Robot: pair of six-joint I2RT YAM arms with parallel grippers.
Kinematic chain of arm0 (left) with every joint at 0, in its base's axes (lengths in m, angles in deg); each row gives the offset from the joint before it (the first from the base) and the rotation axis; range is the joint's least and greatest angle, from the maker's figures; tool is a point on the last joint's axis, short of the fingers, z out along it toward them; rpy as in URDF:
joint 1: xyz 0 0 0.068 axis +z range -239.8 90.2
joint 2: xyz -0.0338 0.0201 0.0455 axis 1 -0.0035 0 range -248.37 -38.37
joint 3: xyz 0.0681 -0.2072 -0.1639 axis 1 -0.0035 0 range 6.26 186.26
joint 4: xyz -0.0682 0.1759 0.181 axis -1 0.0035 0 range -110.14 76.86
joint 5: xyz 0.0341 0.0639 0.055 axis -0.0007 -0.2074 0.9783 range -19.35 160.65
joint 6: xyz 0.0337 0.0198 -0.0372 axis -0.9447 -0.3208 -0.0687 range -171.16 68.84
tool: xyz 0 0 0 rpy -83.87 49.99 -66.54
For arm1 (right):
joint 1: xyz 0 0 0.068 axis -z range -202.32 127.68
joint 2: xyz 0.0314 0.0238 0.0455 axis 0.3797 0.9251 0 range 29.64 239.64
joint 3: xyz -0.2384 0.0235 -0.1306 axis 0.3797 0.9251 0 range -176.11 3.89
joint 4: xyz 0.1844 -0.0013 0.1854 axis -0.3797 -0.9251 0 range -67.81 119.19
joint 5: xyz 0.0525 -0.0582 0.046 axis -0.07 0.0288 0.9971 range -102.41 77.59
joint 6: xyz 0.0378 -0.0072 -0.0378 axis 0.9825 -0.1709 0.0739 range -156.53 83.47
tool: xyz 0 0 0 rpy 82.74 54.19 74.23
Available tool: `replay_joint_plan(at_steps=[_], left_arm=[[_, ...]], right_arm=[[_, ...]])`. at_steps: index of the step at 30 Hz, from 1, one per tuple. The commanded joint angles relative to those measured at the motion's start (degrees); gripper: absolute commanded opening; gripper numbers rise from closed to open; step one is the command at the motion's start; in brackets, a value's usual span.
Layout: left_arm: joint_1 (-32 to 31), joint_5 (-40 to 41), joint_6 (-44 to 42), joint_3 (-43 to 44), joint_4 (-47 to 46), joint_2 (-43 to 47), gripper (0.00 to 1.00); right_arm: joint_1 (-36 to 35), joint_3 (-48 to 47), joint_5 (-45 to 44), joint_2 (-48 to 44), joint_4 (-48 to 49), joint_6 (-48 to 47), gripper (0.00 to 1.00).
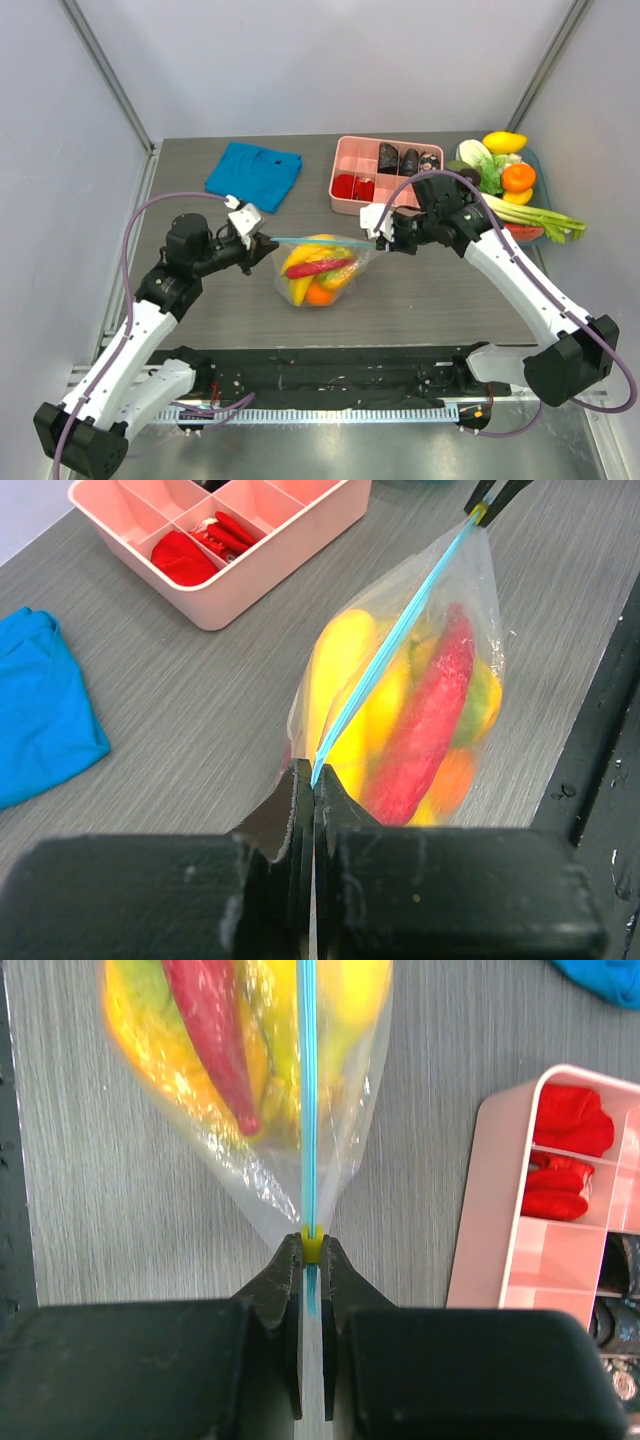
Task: Place the food in the zip-top bag and seal the zipper
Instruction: Zip the zipper food storage bag at the center of the board, then place the zipper food storage bag at the center of the board.
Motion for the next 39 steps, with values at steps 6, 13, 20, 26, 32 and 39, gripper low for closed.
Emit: replay_joint_plan(at_steps=[6, 13, 20, 26, 32, 39], left_arm=[[1.83, 4.37, -1.75, 1.06, -3.08, -0.17, 0.0], [2.09, 5.16, -2.89, 2.73, -3.07, -3.07, 0.0], [4.2, 3.31, -4.3, 6.33, -5.18, -8.61, 0.0], [5.43, -0.37, -6.05, 8.88, -6.15, -12.66, 0.0], [6.05, -11.62, -17.38, 4.41, 6.14, -11.78, 0.0], [5.52, -14.26, -33.72, 1.5, 26.53, -15.38, 0.0]], right_arm=[[4.97, 0.24, -5.92, -0.99, -7.45, -5.42, 0.01], [5.59, -5.18, -5.84, 2.95, -6.04, -4.81, 0.01], [7.35, -12.49, -5.05, 7.62, -6.22, -6.22, 0.01], [7.52, -14.52, -6.1, 7.01, -6.13, -6.13, 0.01], [5.33, -4.52, -3.9, 0.68, -6.3, -3.85, 0.01], [-2.83, 14.54, -3.99, -6.26, -5.34, 3.09, 0.01]])
